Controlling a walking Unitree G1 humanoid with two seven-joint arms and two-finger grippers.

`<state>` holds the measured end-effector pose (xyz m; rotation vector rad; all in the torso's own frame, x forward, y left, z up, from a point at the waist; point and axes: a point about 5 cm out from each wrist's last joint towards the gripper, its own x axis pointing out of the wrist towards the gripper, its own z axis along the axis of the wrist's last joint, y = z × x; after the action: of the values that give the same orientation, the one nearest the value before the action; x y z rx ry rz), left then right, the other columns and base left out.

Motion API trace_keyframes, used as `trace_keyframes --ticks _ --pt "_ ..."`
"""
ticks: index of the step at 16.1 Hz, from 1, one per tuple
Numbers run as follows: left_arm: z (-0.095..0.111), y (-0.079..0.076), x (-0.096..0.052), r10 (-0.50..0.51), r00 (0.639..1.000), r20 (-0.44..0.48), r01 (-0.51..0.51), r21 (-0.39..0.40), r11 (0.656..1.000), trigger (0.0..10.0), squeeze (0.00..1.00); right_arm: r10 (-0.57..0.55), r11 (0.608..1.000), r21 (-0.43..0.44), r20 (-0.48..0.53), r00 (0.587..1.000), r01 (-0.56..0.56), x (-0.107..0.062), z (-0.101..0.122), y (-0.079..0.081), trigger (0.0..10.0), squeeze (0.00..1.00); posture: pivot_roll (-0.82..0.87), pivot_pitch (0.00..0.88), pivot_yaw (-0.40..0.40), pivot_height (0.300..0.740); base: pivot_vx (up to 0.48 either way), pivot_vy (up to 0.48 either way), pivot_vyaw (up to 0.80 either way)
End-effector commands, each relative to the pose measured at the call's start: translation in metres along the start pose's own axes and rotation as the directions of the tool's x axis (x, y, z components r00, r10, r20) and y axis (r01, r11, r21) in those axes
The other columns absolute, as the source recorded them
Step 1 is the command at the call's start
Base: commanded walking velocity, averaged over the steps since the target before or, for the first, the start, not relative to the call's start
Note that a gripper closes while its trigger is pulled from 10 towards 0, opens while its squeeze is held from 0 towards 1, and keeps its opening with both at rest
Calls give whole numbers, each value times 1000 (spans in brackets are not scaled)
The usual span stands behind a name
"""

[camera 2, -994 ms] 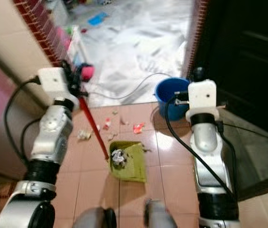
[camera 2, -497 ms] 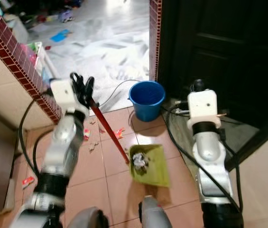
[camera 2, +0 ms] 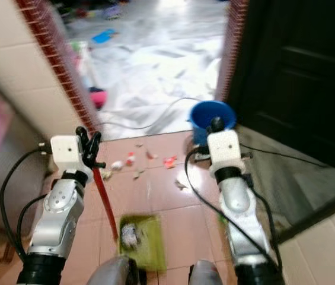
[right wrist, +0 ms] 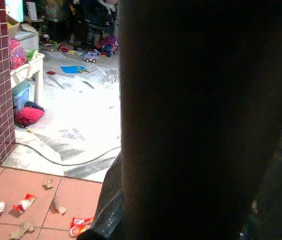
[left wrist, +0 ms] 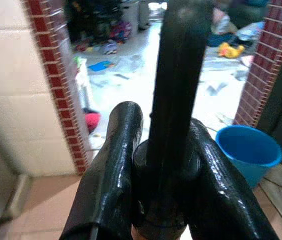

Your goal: Sweep floor

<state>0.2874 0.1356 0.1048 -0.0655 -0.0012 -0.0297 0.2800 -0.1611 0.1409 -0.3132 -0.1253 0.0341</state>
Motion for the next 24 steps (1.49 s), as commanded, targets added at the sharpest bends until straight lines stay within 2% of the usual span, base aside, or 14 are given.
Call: trace_keyframes --ticks 1,3,4,5,6,7,8,9,11,13,15,18,22,24 --pt "27 1 8 32 994 102 -30 -24 999 10000 0 -8 1000 -4 78 997 9 14 18 -2 10000 0 -54 23 54 740 0 0 0" --pt "33 -2 15 34 992 123 -26 -67 997 10000 0 1 1000 -18 103 995 1 23 16 -3 10000 0 -15 43 26 740 0 0 0" --pt "29 0 15 50 990 129 -47 -24 999 10000 0 23 999 -38 81 996 -19 24 8 1 10000 0 10 0 -39 740 0 0 0" --pt "33 1 15 68 990 120 -60 -71 996 10000 0 10 1000 15 62 998 -11 26 10 -1 10000 0 14 0 -48 740 0 0 0" --pt "32 -2 13 59 990 128 -53 -49 997 10000 0 98 994 -65 118 988 -90 26 19 7 10000 0 24 0 -97 740 0 0 0" --pt "25 -7 14 53 991 123 -49 -31 998 10000 0 143 987 -95 121 982 -132 30 18 12 10000 0 44 0 -189 740 0 0 0" --pt "21 -9 15 63 992 111 -60 -32 998 10000 0 120 992 -33 88 989 -118 37 16 11 10000 0 42 0 -198 740 0 0 0" --pt "20 -11 13 85 990 114 -80 -49 996 10000 0 139 990 -14 98 986 -138 44 20 16 10000 0 39 0 -188 740 0 0 0" --pt "12 -12 7 80 993 89 -73 -74 995 10000 0 151 988 -40 136 979 -147 47 25 21 10000 0 29 0 -137 740 0 0 0" --pt "5 -5 4 52 997 61 -48 -55 997 10000 0 78 996 -48 170 982 -70 42 26 11 10000 0 -20 0 -36 740 0 0 0" --pt "0 -1 4 39 998 46 -38 -5 999 10000 0 7 999 -35 148 989 -2 36 16 -2 10000 0 -48 0 18 740 0 0 0" --pt "-2 0 4 4 999 41 -5 12 1000 10000 0 -78 995 -54 125 989 86 26 5 -23 10000 0 -73 0 47 740 0 0 0" --pt "-2 -12 3 -69 996 50 67 41 997 10000 0 -110 987 -104 105 988 121 14 2 -34 10000 0 -96 0 4 740 0 0 0" --pt "-6 -8 -2 -56 998 27 56 15 998 10000 0 -118 988 -95 81 990 125 6 -7 -32 10000 0 -101 0 64 740 0 0 0"
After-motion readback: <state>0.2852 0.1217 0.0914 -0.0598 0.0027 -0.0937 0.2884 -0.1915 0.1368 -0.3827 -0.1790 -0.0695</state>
